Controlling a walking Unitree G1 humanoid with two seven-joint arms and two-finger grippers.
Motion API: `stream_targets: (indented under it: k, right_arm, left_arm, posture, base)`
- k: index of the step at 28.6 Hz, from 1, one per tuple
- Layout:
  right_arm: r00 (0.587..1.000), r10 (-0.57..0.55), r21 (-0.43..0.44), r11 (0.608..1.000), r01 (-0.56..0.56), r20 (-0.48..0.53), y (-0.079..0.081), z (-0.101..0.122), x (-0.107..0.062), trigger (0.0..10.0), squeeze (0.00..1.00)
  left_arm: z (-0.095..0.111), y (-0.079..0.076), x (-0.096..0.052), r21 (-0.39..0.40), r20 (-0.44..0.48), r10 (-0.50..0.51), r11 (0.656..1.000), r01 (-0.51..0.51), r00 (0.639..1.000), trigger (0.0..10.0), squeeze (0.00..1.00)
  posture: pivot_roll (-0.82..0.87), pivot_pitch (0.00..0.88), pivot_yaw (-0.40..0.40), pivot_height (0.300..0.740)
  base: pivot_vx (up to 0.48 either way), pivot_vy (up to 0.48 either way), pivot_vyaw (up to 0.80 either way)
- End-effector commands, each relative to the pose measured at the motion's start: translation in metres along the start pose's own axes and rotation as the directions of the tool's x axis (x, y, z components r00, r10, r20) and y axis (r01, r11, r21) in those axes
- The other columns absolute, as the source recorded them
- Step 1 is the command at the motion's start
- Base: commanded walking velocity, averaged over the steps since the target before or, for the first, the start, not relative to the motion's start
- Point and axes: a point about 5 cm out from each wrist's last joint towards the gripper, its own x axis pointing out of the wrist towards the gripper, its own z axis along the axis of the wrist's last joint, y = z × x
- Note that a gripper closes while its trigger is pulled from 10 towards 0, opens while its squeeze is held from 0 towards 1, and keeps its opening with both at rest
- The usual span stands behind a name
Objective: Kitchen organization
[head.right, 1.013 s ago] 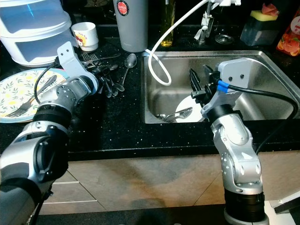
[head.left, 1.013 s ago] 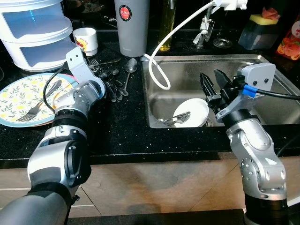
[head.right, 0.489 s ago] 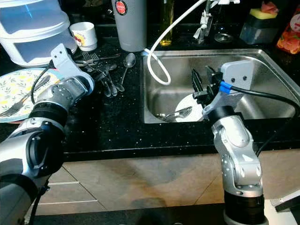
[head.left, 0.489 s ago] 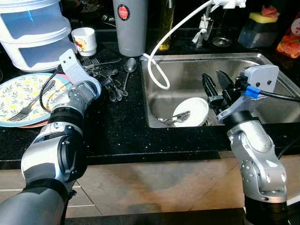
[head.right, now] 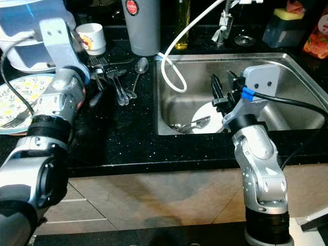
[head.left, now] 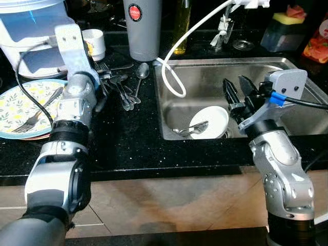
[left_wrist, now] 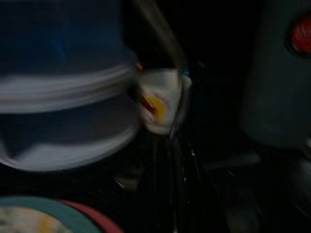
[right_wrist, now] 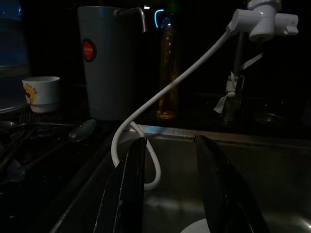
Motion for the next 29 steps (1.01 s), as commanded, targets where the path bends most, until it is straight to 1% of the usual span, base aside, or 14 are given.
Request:
stream_targets:
  k: [1, 3, 7, 10, 13, 14, 16, 19, 20, 22, 23, 26, 27, 29]
  right_arm:
    - [1.000, 0.002, 0.006, 1.000, -0.002, -0.010, -0.001, -0.002, 0.000, 10.0, 0.00]
    - [1.000, 0.003, 0.006, 1.000, -0.003, -0.010, -0.001, -0.002, 0.002, 10.0, 0.00]
    - [1.000, 0.006, 0.005, 1.000, -0.005, -0.006, -0.002, -0.001, 0.003, 10.0, 0.00]
    - [1.000, 0.002, 0.005, 1.000, -0.002, -0.002, -0.003, -0.001, 0.004, 10.0, 0.00]
    - [1.000, -0.024, 0.007, 1.000, 0.024, 0.002, -0.004, -0.001, 0.003, 10.0, 0.00]
    - [1.000, -0.024, 0.007, 1.000, 0.024, 0.002, -0.004, -0.001, 0.003, 10.0, 0.00]
    - [0.999, -0.047, 0.006, 0.999, 0.047, 0.005, -0.006, -0.001, 0.001, 10.0, 0.00]
    - [0.993, -0.115, -0.014, 0.993, 0.115, 0.007, -0.012, -0.002, -0.001, 10.0, 0.00]
    - [0.993, -0.115, -0.014, 0.993, 0.115, 0.007, -0.012, -0.002, -0.001, 10.0, 0.00]
    - [0.977, -0.213, -0.065, 0.975, 0.213, 0.015, -0.023, -0.003, -0.003, 10.0, 0.00]
    - [0.977, -0.213, -0.065, 0.975, 0.213, 0.015, -0.023, -0.003, -0.003, 10.0, 0.00]
    - [0.951, -0.306, -0.128, 0.942, 0.309, 0.045, -0.036, -0.001, -0.003, 10.0, 0.00]
    - [0.951, -0.306, -0.128, 0.942, 0.309, 0.045, -0.036, -0.001, -0.003, 10.0, 0.00]
    - [0.942, -0.332, -0.132, 0.932, 0.337, 0.056, -0.040, 0.000, -0.002, 10.0, 0.00]
  left_arm:
    - [-0.005, 0.005, -0.003, 0.025, -0.008, 0.011, 1.000, -0.011, 1.000, 10.0, 0.00]
    - [-0.002, 0.000, -0.006, -0.051, 0.018, -0.059, 0.997, 0.060, 0.998, 10.0, 0.00]
    - [0.018, -0.015, -0.011, -0.073, 0.150, -0.188, 0.977, 0.200, 0.971, 10.0, 0.00]
    - [0.028, -0.031, -0.022, -0.052, 0.236, -0.300, 0.946, 0.321, 0.924, 10.0, 0.00]
    - [0.033, -0.053, -0.036, -0.047, 0.296, -0.428, 0.886, 0.461, 0.854, 10.0, 0.00]
    - [0.033, -0.053, -0.036, -0.047, 0.296, -0.428, 0.886, 0.461, 0.854, 10.0, 0.00]
    - [0.035, -0.065, -0.044, -0.078, 0.311, -0.505, 0.831, 0.551, 0.806, 10.0, 0.00]
    - [0.021, -0.081, -0.051, -0.186, 0.236, -0.606, 0.739, 0.648, 0.760, 10.0, 0.00]
    - [0.021, -0.081, -0.051, -0.186, 0.236, -0.606, 0.739, 0.648, 0.760, 10.0, 0.00]
    - [-0.015, -0.103, -0.060, -0.121, 0.068, -0.710, 0.692, 0.712, 0.701, 10.0, 0.00]
    - [-0.015, -0.103, -0.060, -0.121, 0.068, -0.710, 0.692, 0.712, 0.701, 10.0, 0.00]
    - [-0.035, -0.127, -0.072, -0.204, 0.007, -0.812, 0.571, 0.795, 0.584, 10.0, 0.00]
    - [-0.035, -0.127, -0.072, -0.204, 0.007, -0.812, 0.571, 0.795, 0.584, 10.0, 0.00]
    - [-0.039, -0.138, -0.078, -0.266, 0.009, -0.853, 0.501, 0.824, 0.521, 10.0, 0.00]
  posture:
    - [0.00, 0.087, 0.028, 0.740]
    - [0.00, 0.086, 0.026, 0.740]
    - [0.01, 0.081, 0.021, 0.740]
    - [0.00, 0.076, 0.024, 0.740]
    - [-0.02, 0.073, 0.034, 0.740]
    - [-0.02, 0.073, 0.034, 0.740]
    - [-0.02, 0.073, 0.034, 0.740]
    - [-0.03, 0.068, 0.040, 0.740]
    - [-0.03, 0.068, 0.040, 0.740]
    - [-0.03, 0.068, 0.042, 0.740]
    - [-0.03, 0.068, 0.042, 0.740]
    - [-0.03, 0.068, 0.041, 0.740]
    - [-0.03, 0.068, 0.041, 0.740]
    - [-0.03, 0.066, 0.040, 0.740]
  base:
    - [0.000, 0.000, 0.00]
    - [0.000, 0.000, 0.00]
    - [0.000, 0.000, 0.00]
    - [0.000, 0.000, 0.00]
    - [0.000, 0.000, 0.00]
    - [0.000, 0.000, 0.00]
    - [0.000, 0.000, 0.00]
    - [0.000, 0.000, 0.00]
    - [0.000, 0.000, 0.00]
    - [0.000, 0.000, 0.00]
    - [0.000, 0.000, 0.00]
    - [0.000, 0.000, 0.00]
    - [0.000, 0.000, 0.00]
    - [0.000, 0.000, 0.00]
